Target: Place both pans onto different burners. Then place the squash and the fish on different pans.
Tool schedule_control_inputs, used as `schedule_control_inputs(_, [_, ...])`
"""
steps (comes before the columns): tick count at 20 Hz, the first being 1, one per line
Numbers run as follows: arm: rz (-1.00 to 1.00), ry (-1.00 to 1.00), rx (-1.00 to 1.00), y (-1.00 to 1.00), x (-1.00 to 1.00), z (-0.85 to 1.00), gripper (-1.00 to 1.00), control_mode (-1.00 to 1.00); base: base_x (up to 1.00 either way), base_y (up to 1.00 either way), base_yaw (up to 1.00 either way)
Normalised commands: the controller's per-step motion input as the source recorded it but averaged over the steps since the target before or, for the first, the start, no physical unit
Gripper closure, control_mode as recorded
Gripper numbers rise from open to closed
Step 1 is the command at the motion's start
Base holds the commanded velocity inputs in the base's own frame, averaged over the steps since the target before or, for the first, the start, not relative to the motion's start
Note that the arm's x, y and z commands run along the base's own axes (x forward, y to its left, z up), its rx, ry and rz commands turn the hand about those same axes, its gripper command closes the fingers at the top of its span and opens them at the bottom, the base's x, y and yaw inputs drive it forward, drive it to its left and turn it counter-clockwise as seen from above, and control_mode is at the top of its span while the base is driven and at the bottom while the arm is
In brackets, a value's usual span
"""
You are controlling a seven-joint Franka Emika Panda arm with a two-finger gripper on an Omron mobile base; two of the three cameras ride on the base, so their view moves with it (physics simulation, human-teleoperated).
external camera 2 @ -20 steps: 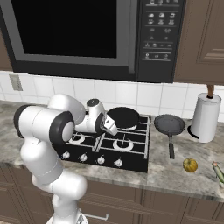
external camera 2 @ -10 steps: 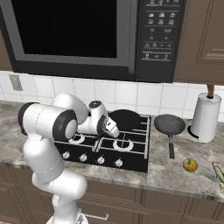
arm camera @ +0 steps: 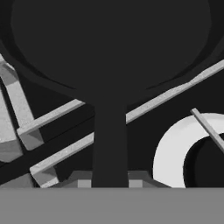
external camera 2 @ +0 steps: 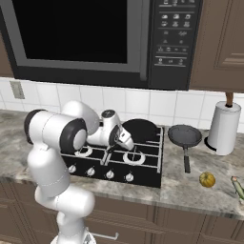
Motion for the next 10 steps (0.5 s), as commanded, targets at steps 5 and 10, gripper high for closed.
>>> schedule_control_inputs(5, [0.00,0.00,0.02,-0.26,0.15,0.00,1.00,-1.00,0.00,0.00,0.00])
schedule_control_inputs(10, [0.00,0.00,0.04,-0.04,0.06,0.00,-1.00,-1.00,0.00,0.00,0.00])
